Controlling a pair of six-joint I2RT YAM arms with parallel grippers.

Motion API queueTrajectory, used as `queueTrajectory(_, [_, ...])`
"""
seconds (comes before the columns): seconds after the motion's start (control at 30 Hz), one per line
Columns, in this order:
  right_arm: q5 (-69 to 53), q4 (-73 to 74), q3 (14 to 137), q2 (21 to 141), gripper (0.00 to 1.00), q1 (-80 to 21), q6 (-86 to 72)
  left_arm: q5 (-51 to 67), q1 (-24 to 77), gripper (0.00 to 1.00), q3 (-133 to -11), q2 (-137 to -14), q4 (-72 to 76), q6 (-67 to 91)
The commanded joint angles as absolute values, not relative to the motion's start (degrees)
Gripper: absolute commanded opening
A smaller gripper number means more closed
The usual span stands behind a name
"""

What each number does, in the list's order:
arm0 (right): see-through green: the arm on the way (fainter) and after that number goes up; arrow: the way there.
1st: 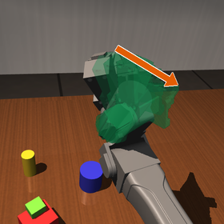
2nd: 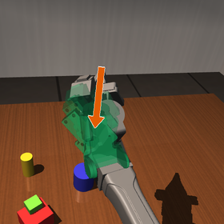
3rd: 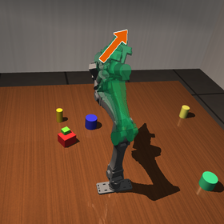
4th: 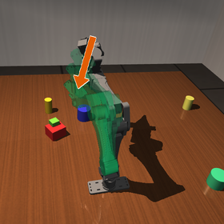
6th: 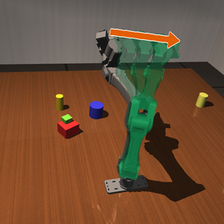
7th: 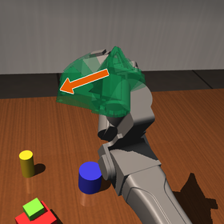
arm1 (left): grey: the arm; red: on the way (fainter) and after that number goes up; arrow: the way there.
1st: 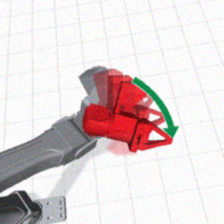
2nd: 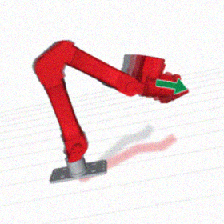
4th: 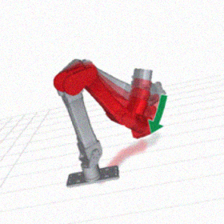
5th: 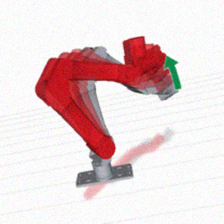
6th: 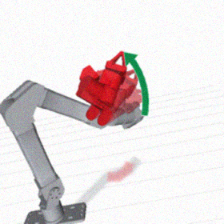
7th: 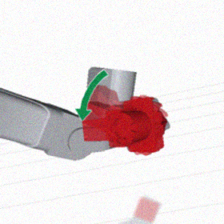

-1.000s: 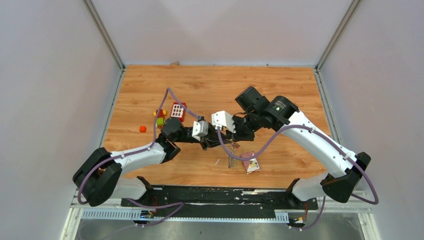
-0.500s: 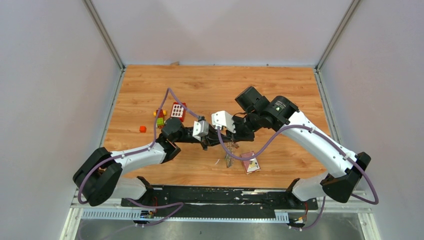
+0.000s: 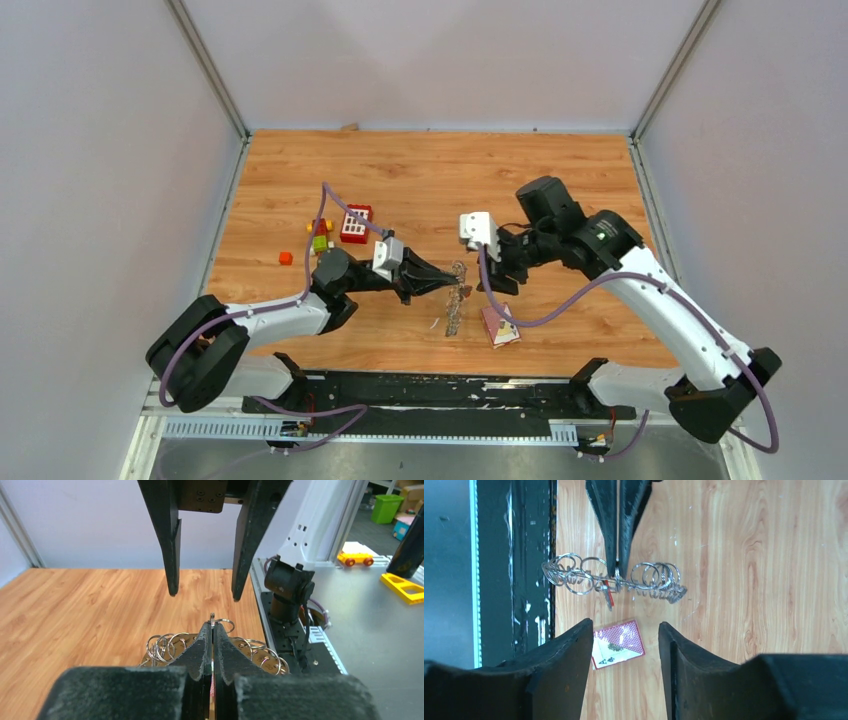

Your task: Put the keys on the keyring

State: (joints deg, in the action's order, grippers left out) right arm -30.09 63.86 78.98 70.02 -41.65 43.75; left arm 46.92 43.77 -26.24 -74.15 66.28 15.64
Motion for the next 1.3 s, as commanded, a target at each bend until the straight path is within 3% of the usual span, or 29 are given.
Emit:
queueTrajectory(0.0, [-43.69, 56.2, 74.95, 64.02, 0.53, -35.86, 41.93, 44.15, 43.51, 0.0, -26.42, -73.42, 77.4, 20.81])
queueTrajectory(0.4, [-51.99, 49.84, 69.04, 65.03, 0.53, -34.65, 41.36, 44.39, 43.55, 0.0, -27.05, -74.32, 79.95, 23.79])
queueTrajectory(0.53, [-53.09, 48.78, 68.49, 65.65, 0.44, -34.68, 41.14, 44.42, 43.51, 0.0, -26.98, -74.39, 80.57, 24.29])
queueTrajectory(0.87, [-55.35, 47.66, 67.41, 66.38, 0.0, -34.68, 41.1, 44.05, 43.53, 0.0, -26.91, -74.52, 81.76, 25.31])
queueTrajectory(1.27, [-56.4, 46.29, 65.61, 66.32, 0.0, -34.7, 40.82, 44.22, 43.51, 0.0, -26.81, -74.62, 82.35, 25.14])
